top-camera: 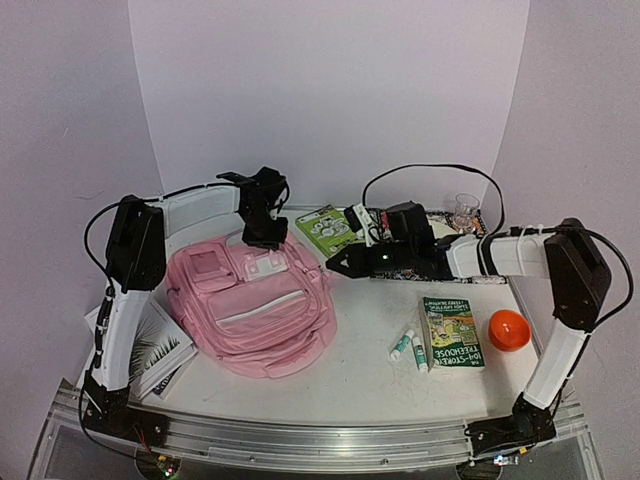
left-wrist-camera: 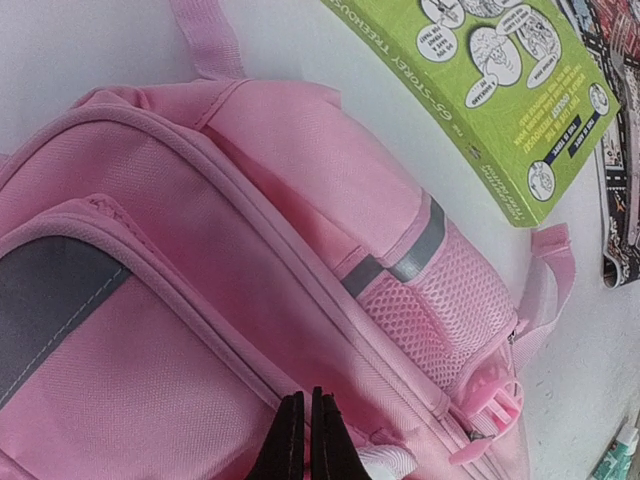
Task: Pack the student bag
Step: Grab the second largest pocket of the student bag.
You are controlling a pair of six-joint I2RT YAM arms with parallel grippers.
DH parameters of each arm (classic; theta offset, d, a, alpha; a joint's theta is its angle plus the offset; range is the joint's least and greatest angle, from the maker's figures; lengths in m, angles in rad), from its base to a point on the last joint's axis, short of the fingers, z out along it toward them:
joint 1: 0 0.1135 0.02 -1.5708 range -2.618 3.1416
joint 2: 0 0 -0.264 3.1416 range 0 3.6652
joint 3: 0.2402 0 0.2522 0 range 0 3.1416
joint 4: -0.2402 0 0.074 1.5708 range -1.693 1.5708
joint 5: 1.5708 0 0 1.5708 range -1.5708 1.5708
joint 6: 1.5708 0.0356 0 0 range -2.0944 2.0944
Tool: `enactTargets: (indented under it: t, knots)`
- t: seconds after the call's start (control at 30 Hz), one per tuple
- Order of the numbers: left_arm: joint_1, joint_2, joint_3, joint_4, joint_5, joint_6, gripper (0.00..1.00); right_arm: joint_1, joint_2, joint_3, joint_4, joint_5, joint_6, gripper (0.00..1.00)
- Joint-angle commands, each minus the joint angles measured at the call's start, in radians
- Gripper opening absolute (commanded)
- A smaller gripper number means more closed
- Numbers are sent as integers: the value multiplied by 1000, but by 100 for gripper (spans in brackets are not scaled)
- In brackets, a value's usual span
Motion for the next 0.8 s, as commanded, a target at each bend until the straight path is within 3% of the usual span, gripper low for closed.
enactTargets:
  t: [0.0,0.4,0.77]
  knots:
    - [-38,-73,-22,1,92,12,0,13,100,164,-68,63,-49,31]
    - [-86,-95,-55,22,151,-14,0,13,334,373,-111,-11,-130,43]
    - [-87,-94,-55,24,158,-16,0,13,378,389,-157,-82,-163,38]
